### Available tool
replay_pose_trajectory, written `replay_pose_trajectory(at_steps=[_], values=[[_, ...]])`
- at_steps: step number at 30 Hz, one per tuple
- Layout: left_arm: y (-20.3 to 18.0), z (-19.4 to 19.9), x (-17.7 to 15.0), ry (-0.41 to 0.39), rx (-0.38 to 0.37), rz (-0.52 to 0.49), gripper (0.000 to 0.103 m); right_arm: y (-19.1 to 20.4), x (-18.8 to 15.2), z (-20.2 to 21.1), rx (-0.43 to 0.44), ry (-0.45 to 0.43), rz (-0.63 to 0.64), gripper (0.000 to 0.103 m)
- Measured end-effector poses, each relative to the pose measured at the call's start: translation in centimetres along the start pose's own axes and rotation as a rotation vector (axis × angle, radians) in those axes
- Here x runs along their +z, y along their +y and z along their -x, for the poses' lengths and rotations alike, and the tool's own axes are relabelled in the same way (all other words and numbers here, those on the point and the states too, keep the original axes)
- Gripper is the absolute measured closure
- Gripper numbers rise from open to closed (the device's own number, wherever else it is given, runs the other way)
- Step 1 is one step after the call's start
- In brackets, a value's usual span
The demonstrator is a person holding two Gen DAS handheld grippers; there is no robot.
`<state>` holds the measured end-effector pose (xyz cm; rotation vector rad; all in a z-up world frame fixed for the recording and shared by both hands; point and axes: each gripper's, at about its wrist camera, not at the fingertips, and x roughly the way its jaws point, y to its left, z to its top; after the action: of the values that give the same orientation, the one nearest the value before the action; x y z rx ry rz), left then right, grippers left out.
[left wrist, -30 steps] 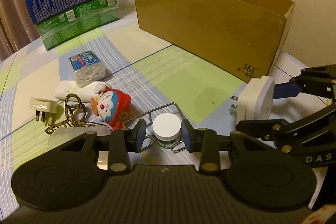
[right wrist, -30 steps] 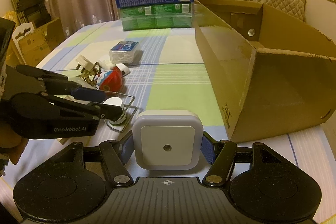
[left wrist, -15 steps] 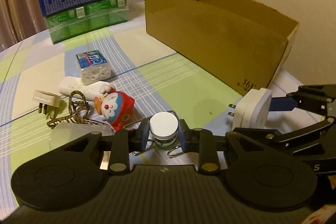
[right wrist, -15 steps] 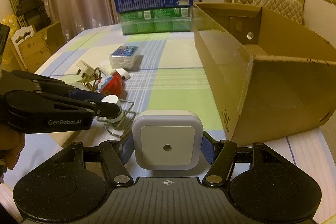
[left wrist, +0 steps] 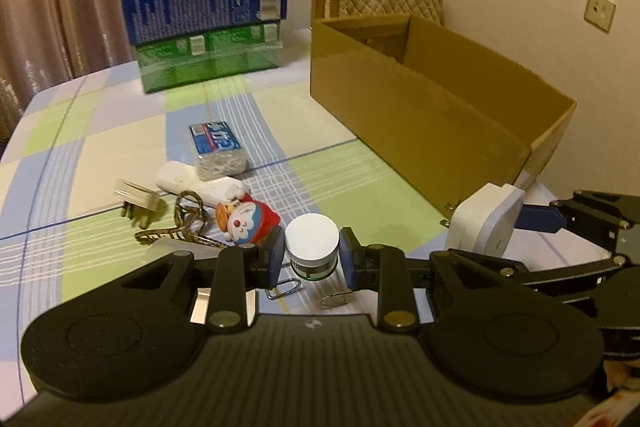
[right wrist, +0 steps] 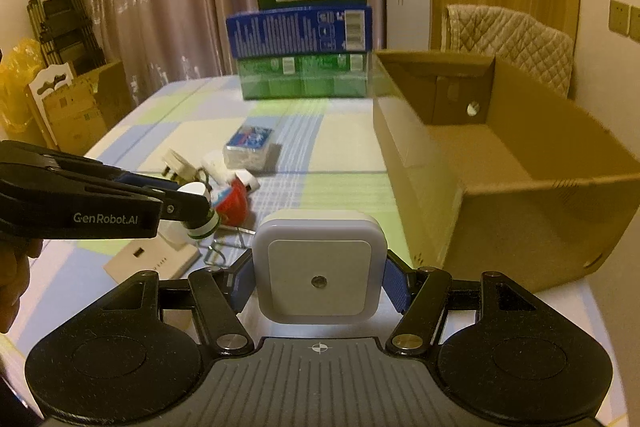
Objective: Organize rigid objects
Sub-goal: 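Carry the night light and white cap into the cardboard box with both tools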
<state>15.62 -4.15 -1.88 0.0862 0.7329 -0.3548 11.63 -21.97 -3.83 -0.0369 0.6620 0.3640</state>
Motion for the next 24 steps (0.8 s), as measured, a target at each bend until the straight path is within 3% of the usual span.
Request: replay_pose_trajectory(at_steps=[16,24], values=[[-4.6,5.0,1.7,-0.054,0.004,0.089,0.078,-2.6,2.9,7.1,-0.058,-0.093,-0.024,0.042],[-8.5,4.8,5.2,-0.091,-0.038,0.058,0.078,-6.8,5.2,8.8,-0.112,-0.130,-0.044,0.042]])
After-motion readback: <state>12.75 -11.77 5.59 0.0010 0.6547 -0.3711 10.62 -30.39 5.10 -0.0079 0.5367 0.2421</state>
